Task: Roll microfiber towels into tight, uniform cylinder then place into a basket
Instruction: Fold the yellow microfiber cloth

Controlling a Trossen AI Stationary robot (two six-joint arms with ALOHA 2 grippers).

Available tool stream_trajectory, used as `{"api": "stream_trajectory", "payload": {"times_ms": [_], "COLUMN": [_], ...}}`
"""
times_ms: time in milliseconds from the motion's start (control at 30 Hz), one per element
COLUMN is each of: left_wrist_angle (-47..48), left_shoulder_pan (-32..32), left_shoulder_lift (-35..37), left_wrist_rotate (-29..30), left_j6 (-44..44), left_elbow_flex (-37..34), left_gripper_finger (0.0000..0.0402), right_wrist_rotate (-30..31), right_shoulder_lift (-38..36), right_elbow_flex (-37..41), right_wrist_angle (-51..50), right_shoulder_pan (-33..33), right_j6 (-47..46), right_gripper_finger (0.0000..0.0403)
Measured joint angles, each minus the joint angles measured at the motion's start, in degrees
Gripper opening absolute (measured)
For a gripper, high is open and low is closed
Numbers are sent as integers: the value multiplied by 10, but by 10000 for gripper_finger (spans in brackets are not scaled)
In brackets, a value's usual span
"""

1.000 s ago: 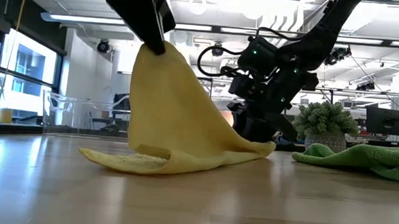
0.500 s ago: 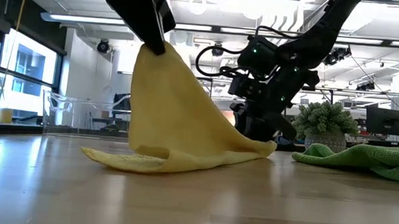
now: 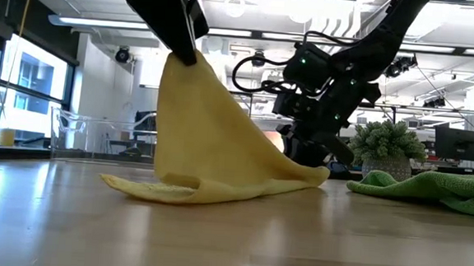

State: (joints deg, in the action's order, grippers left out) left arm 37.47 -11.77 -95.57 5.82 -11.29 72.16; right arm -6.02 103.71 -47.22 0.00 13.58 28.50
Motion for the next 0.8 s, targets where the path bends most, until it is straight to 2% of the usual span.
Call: {"api": "stream_trajectory", "payload": {"times_ms": [300,433,633,700,800], "left_wrist_angle": [0,0,0,0,3], "left_shoulder_pan": [0,0,0,0,0], "left_shoulder_lift": [0,0,0,0,0], "left_wrist_rotate": [57,60,60,60,55], "left_j6": [-5,-5,-6,-5,-5], "left_elbow_flex": [0,0,0,0,0], "left_gripper_finger": [3,3,3,3,3], "right_wrist_rotate": [17,40,38,28,-25], "right_shoulder_lift": [-37,-78,-133,-149,-165], "right_elbow_flex": [4,3,2,2,2], "right_wrist_angle": [-13,-39,-101,-126,-159], "right_shoulder_pan": [1,0,-1,-1,-1], "right_j6": [-41,-45,-95,-123,-191], "right_gripper_finger": [21,21,21,21,21]}}
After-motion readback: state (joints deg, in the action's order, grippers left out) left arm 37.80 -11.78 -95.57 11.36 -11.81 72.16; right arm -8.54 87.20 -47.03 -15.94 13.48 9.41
